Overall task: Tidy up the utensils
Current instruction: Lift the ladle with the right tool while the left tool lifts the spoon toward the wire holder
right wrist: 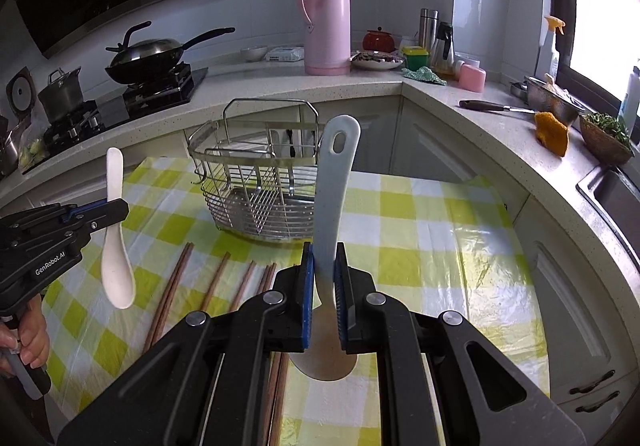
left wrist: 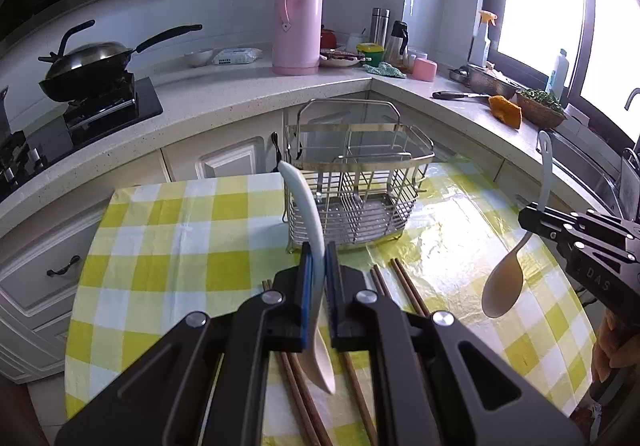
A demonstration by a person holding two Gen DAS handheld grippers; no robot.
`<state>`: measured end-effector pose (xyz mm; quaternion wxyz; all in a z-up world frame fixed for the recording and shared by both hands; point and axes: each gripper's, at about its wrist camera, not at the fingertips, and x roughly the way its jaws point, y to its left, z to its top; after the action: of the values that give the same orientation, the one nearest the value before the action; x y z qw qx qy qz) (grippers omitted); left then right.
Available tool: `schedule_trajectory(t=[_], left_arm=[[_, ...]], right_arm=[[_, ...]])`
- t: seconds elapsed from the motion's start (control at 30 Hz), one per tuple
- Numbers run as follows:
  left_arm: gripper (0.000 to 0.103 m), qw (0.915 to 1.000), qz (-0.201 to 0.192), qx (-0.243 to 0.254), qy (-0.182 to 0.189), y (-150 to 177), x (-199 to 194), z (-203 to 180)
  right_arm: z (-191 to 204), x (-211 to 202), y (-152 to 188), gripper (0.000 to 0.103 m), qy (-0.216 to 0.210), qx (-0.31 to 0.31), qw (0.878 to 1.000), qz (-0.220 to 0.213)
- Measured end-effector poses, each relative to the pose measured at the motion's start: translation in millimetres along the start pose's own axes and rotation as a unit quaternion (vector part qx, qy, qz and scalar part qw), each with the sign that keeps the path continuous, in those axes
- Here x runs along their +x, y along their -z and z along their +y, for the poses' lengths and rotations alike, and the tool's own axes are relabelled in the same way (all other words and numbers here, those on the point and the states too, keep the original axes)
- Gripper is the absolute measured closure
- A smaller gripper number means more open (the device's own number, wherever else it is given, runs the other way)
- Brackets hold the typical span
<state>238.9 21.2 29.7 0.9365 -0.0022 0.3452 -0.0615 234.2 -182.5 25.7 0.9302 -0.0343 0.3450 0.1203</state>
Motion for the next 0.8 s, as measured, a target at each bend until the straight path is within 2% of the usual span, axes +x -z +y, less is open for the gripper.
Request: schedule_trajectory(t=[0.3, 0.43, 0.63, 0.8], left_arm=[[0.096, 0.9999, -0.006, 0.013, -0.005, -10, 4, 0], [0.096, 0.9993, -0.008, 0.036, -0.006, -14, 6, -7], [0.096, 0.9984, -0.019, 0.053, -0.005, -37, -1, -13], [0.097, 0.9977, -0.030, 0.061, 0.000, -71, -10, -18]], right_arm=[[1, 3, -16, 0.092, -0.004, -0.002, 1.000, -0.005], [0, 4, -25, 0.092, -0.012, 0.000, 1.000, -0.010], [2, -8, -61, 0.092, -0.016, -0.012, 0.999, -0.035], [8, -15, -97, 0.092, -0.020, -0.026, 0.998, -0.053]])
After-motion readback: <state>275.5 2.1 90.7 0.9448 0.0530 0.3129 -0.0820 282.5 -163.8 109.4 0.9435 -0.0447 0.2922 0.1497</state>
